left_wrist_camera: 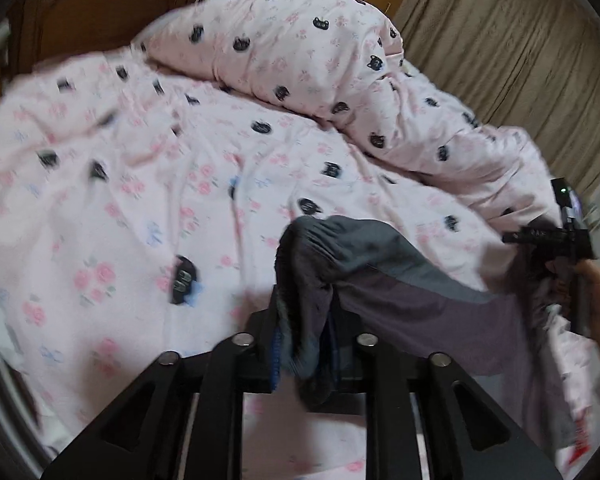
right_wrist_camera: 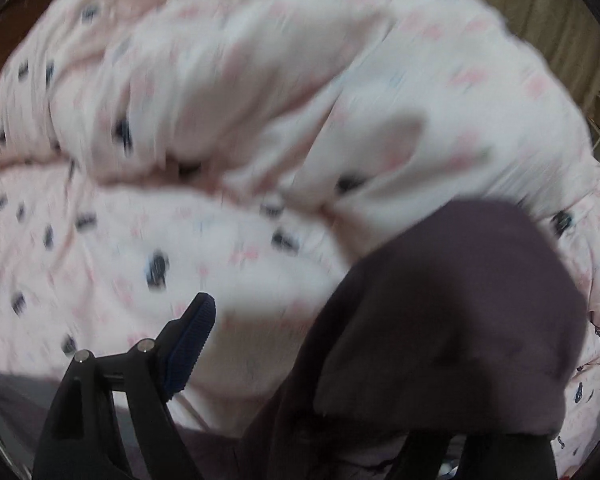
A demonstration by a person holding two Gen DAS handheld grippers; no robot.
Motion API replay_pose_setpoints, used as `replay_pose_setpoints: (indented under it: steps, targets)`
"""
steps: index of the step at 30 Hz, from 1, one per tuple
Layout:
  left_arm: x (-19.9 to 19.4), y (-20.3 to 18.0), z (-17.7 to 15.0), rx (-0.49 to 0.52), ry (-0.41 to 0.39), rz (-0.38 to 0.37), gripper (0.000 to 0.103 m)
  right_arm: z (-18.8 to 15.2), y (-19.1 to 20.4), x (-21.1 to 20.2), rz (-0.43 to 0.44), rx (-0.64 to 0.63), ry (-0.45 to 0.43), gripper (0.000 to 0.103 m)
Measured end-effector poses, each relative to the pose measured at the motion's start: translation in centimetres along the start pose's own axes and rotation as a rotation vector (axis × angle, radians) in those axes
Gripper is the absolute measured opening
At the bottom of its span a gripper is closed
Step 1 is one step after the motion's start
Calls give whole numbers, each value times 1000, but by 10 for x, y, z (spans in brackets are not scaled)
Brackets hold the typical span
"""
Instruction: Fold clothes
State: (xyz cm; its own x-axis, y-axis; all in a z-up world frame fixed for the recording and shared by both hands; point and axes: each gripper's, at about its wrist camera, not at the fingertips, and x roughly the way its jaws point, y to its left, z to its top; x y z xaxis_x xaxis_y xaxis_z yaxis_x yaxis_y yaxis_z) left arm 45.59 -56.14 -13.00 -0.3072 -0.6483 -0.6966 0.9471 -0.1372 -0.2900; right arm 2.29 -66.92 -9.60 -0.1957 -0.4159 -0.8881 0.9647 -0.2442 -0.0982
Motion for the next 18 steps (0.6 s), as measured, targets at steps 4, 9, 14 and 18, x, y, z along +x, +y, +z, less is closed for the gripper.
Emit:
replay_pose_setpoints:
  steps: [4, 9, 14, 18]
  targets:
    - [-10, 9, -5, -19, -21, 73, 47, -26, 6, 7, 38, -20, 90, 82]
    - [-25, 14, -14, -38, -23, 44, 48, -47, -14, -33, 127, 26, 102, 82]
    - [-57, -20, -41, 48, 3, -120, 48, -95, -36, -102, 188, 44, 16, 85]
    - [-88, -59, -70, 166, 33, -236, 48, -172, -56, -160, 144, 1, -95, 91]
